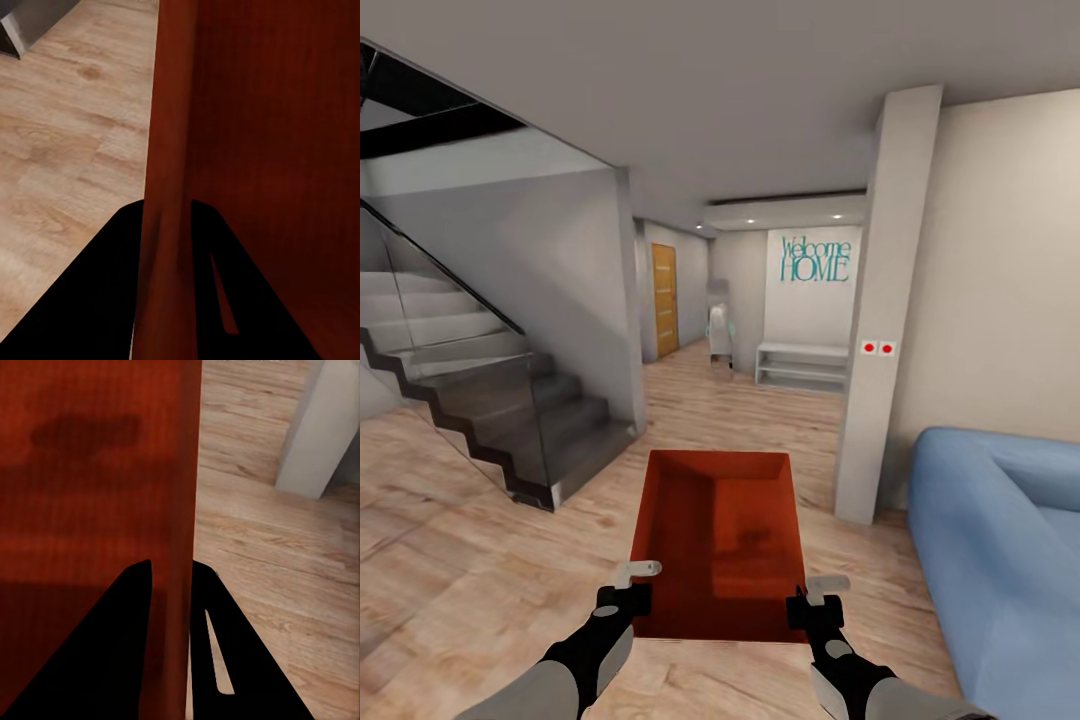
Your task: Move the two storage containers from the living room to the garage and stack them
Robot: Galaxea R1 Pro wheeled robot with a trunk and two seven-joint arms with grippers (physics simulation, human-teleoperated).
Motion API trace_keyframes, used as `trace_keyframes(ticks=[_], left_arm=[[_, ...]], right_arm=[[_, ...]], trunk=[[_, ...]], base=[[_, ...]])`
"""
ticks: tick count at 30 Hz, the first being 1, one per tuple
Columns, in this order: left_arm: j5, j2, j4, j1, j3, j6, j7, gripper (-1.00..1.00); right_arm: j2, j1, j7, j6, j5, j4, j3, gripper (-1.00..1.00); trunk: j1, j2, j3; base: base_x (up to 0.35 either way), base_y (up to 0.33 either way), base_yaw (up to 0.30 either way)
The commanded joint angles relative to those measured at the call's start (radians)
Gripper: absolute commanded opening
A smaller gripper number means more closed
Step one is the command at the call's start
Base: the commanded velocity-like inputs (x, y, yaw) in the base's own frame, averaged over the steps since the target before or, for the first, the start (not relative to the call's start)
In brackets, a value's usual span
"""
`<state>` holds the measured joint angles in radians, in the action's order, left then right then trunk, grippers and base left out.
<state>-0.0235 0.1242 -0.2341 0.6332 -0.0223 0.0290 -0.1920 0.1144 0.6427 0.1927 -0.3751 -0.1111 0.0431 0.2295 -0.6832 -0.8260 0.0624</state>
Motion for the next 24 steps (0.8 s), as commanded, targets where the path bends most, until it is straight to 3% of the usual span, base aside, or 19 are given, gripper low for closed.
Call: trace_keyframes(ticks=[1,24], left_arm=[[-0.006,0.000,0.002,0.000,-0.019,0.002,-0.059,-1.00],[-0.006,0.000,0.002,0.000,-0.019,0.002,-0.059,-1.00]], right_arm=[[0.001,0.002,0.000,-0.019,0.010,0.003,-0.047,-1.00],[0.001,0.002,0.001,-0.021,0.007,0.003,-0.047,-1.00]], trunk=[[-0.001,-0.001,0.002],[-0.001,-0.001,0.002]], base=[[0.322,0.000,0.000],[0.322,0.000,0.000]])
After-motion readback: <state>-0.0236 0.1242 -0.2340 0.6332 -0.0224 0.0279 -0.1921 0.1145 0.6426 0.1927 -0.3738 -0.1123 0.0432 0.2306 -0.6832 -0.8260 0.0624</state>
